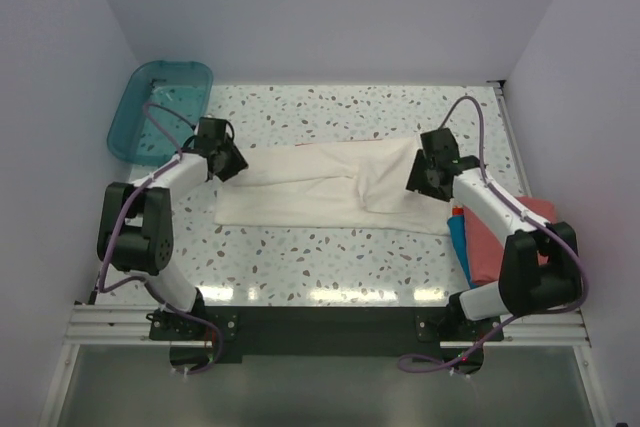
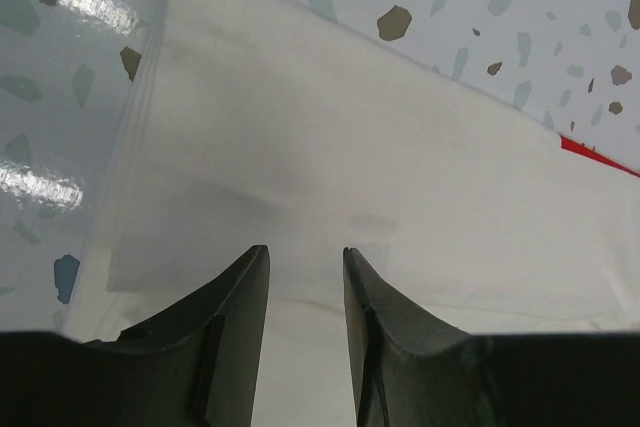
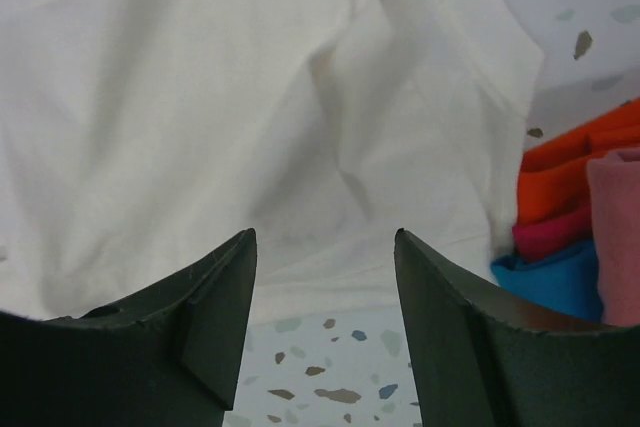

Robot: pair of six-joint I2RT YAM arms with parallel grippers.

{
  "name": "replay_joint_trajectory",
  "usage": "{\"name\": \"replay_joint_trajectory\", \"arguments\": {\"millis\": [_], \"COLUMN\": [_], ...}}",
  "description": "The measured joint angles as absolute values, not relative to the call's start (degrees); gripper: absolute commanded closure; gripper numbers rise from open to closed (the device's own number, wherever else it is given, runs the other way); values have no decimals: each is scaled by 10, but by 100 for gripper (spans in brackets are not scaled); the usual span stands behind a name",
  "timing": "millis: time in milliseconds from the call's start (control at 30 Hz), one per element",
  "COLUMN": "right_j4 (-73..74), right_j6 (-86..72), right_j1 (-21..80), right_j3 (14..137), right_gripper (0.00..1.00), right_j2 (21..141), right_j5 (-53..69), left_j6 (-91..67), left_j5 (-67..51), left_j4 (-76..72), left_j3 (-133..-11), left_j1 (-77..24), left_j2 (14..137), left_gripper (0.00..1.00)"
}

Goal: Fold and stack the t-shirts
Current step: Fold the tshirt

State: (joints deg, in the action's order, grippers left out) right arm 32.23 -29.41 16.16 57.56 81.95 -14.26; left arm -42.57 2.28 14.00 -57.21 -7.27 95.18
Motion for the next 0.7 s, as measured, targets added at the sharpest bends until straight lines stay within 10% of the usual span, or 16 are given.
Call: {"name": "replay_joint_trajectory", "arguments": {"millis": [700], "right_j4": [238], "right_j6": [-352], "right_j1": [100], "right_j3": [459], "right_gripper": [56], "right_j2": [843], "right_j5": [-86], "left_j6": [-424], "left_j5": [45], "left_j4": [145], "left_j3": [-643], "left_j1": [-73], "left_j2": [1035], "left_gripper": [59]}}
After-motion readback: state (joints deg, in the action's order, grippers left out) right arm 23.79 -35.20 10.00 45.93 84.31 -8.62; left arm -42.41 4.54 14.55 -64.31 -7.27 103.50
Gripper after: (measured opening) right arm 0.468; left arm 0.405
